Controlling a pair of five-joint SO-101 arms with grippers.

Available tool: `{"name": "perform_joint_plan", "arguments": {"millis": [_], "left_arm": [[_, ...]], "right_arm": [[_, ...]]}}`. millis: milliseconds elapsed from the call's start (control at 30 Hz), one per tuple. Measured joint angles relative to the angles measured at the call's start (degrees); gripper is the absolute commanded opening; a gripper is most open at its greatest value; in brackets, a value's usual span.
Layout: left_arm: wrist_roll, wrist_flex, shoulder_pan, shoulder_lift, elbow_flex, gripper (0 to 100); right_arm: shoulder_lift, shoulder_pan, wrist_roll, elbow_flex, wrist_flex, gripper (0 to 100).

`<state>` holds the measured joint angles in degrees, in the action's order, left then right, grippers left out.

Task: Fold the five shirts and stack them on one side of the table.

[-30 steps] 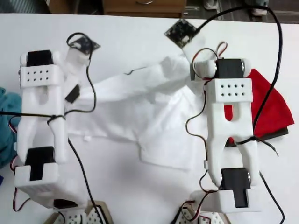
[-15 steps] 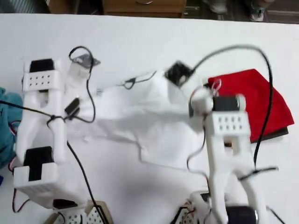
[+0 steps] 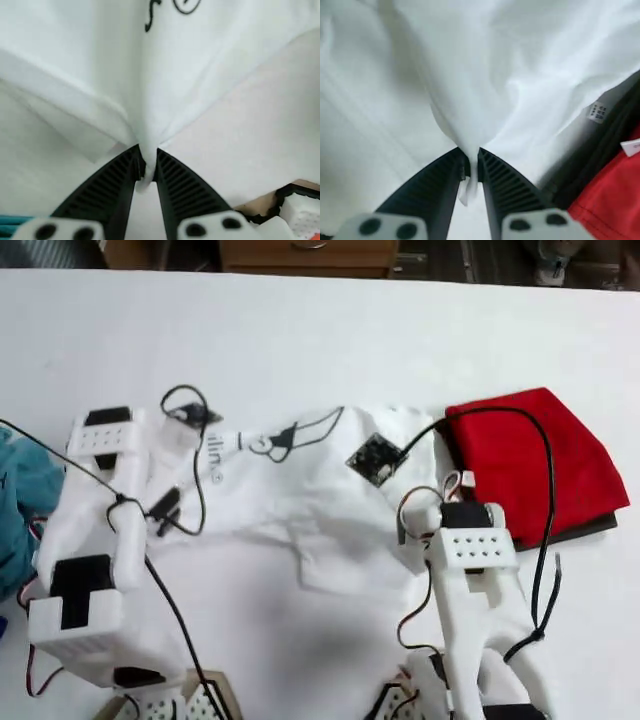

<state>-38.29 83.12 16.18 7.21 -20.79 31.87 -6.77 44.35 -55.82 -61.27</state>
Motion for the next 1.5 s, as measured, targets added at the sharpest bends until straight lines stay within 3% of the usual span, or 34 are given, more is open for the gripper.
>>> {"name": "perform_joint_plan", "arguments": {"millis": [400,633,933,1167,1333,1500], "left_arm": [[0.0,-5.5,0.1,-0.1,-0.8,2],[0.0,-5.0,1.4,-0.1,4.4,2],[0.0,-3.7,2.8,-0.1,5.5,2],[0.0,-3.8,1.9,-0.1,4.4,21],[0.2,-3.5,2.0,-0.1,5.6,22],[2.9,3.3,1.9,-1.0,16.3,22]], "right_arm": [[-0.6,2.1,0.0,-2.3,4.0,2.1],[-0.6,7.3,8.3,-2.3,4.1,2.1],[-0.6,7.6,9.2,-2.3,0.2,2.3],[-0.6,3.7,9.3,-2.3,0.1,2.2],[-0.6,2.9,9.3,-2.3,1.6,2.2],[-0.6,2.9,9.3,-2.3,4.2,2.2]]}}
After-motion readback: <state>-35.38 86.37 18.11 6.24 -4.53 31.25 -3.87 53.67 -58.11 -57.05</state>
